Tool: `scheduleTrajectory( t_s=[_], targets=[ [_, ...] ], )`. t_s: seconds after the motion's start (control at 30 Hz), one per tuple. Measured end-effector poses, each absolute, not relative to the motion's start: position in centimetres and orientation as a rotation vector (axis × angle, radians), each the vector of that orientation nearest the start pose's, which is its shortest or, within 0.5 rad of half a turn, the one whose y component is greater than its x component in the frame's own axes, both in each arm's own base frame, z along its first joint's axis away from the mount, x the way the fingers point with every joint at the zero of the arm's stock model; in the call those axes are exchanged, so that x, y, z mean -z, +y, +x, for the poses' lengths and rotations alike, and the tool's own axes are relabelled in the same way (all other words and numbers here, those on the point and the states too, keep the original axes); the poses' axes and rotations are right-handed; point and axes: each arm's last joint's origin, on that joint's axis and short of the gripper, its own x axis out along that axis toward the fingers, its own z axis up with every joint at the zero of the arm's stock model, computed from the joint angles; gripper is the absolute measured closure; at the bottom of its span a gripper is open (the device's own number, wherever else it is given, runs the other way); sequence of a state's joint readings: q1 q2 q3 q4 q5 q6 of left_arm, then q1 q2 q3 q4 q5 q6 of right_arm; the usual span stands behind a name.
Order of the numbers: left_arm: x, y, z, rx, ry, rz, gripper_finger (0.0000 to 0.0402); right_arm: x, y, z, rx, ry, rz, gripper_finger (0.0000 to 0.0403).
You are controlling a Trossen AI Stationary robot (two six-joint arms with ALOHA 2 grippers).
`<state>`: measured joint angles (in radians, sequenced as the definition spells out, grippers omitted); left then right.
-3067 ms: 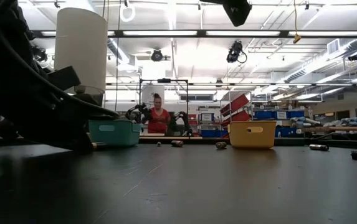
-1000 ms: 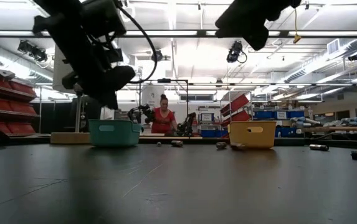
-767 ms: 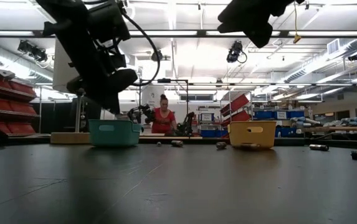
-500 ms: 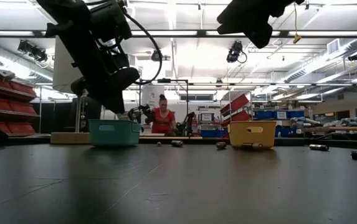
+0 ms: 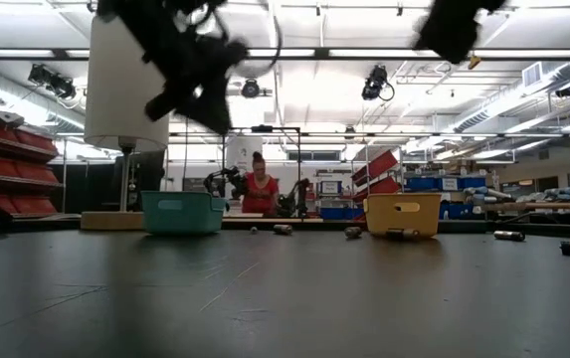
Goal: Sort batteries
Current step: Put the black battery into the yellow bin
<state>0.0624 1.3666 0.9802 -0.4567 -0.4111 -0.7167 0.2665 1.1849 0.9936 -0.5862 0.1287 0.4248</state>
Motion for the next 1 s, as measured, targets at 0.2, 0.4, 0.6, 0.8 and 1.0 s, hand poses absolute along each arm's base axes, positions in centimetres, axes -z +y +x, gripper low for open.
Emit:
scheduleTrajectory(
  t_s=[0.2, 0.4, 0.6, 0.8, 1.0],
  targets=[
    [-28.7, 1.3, 29.2, -0.627, 0.475, -0.594, 0.031, -26.8, 6.2, 21.4, -0.03, 1.147, 0.218, 0.0282],
    [-29.9, 0.0, 29.9, -0.545, 0.362, -0.614, 0.0311, -24.9, 8.2, 21.2, -0.134, 1.324, 0.161, 0.0236],
    [-30.0, -0.8, 30.0, -0.523, 0.353, -0.615, 0.0311, -21.6, 10.1, 21.2, -0.258, 1.363, 0.0, 0.0178],
    [-30.0, -1.5, 30.0, -0.498, 0.359, -0.613, 0.0311, -19.4, 12.1, 21.1, -0.385, 1.38, -0.16, 0.0143],
    [-30.0, -1.8, 29.9, -0.493, 0.358, -0.63, 0.0311, -17.3, 13.2, 21.3, -0.455, 1.421, -0.373, 0.0103]
  ],
)
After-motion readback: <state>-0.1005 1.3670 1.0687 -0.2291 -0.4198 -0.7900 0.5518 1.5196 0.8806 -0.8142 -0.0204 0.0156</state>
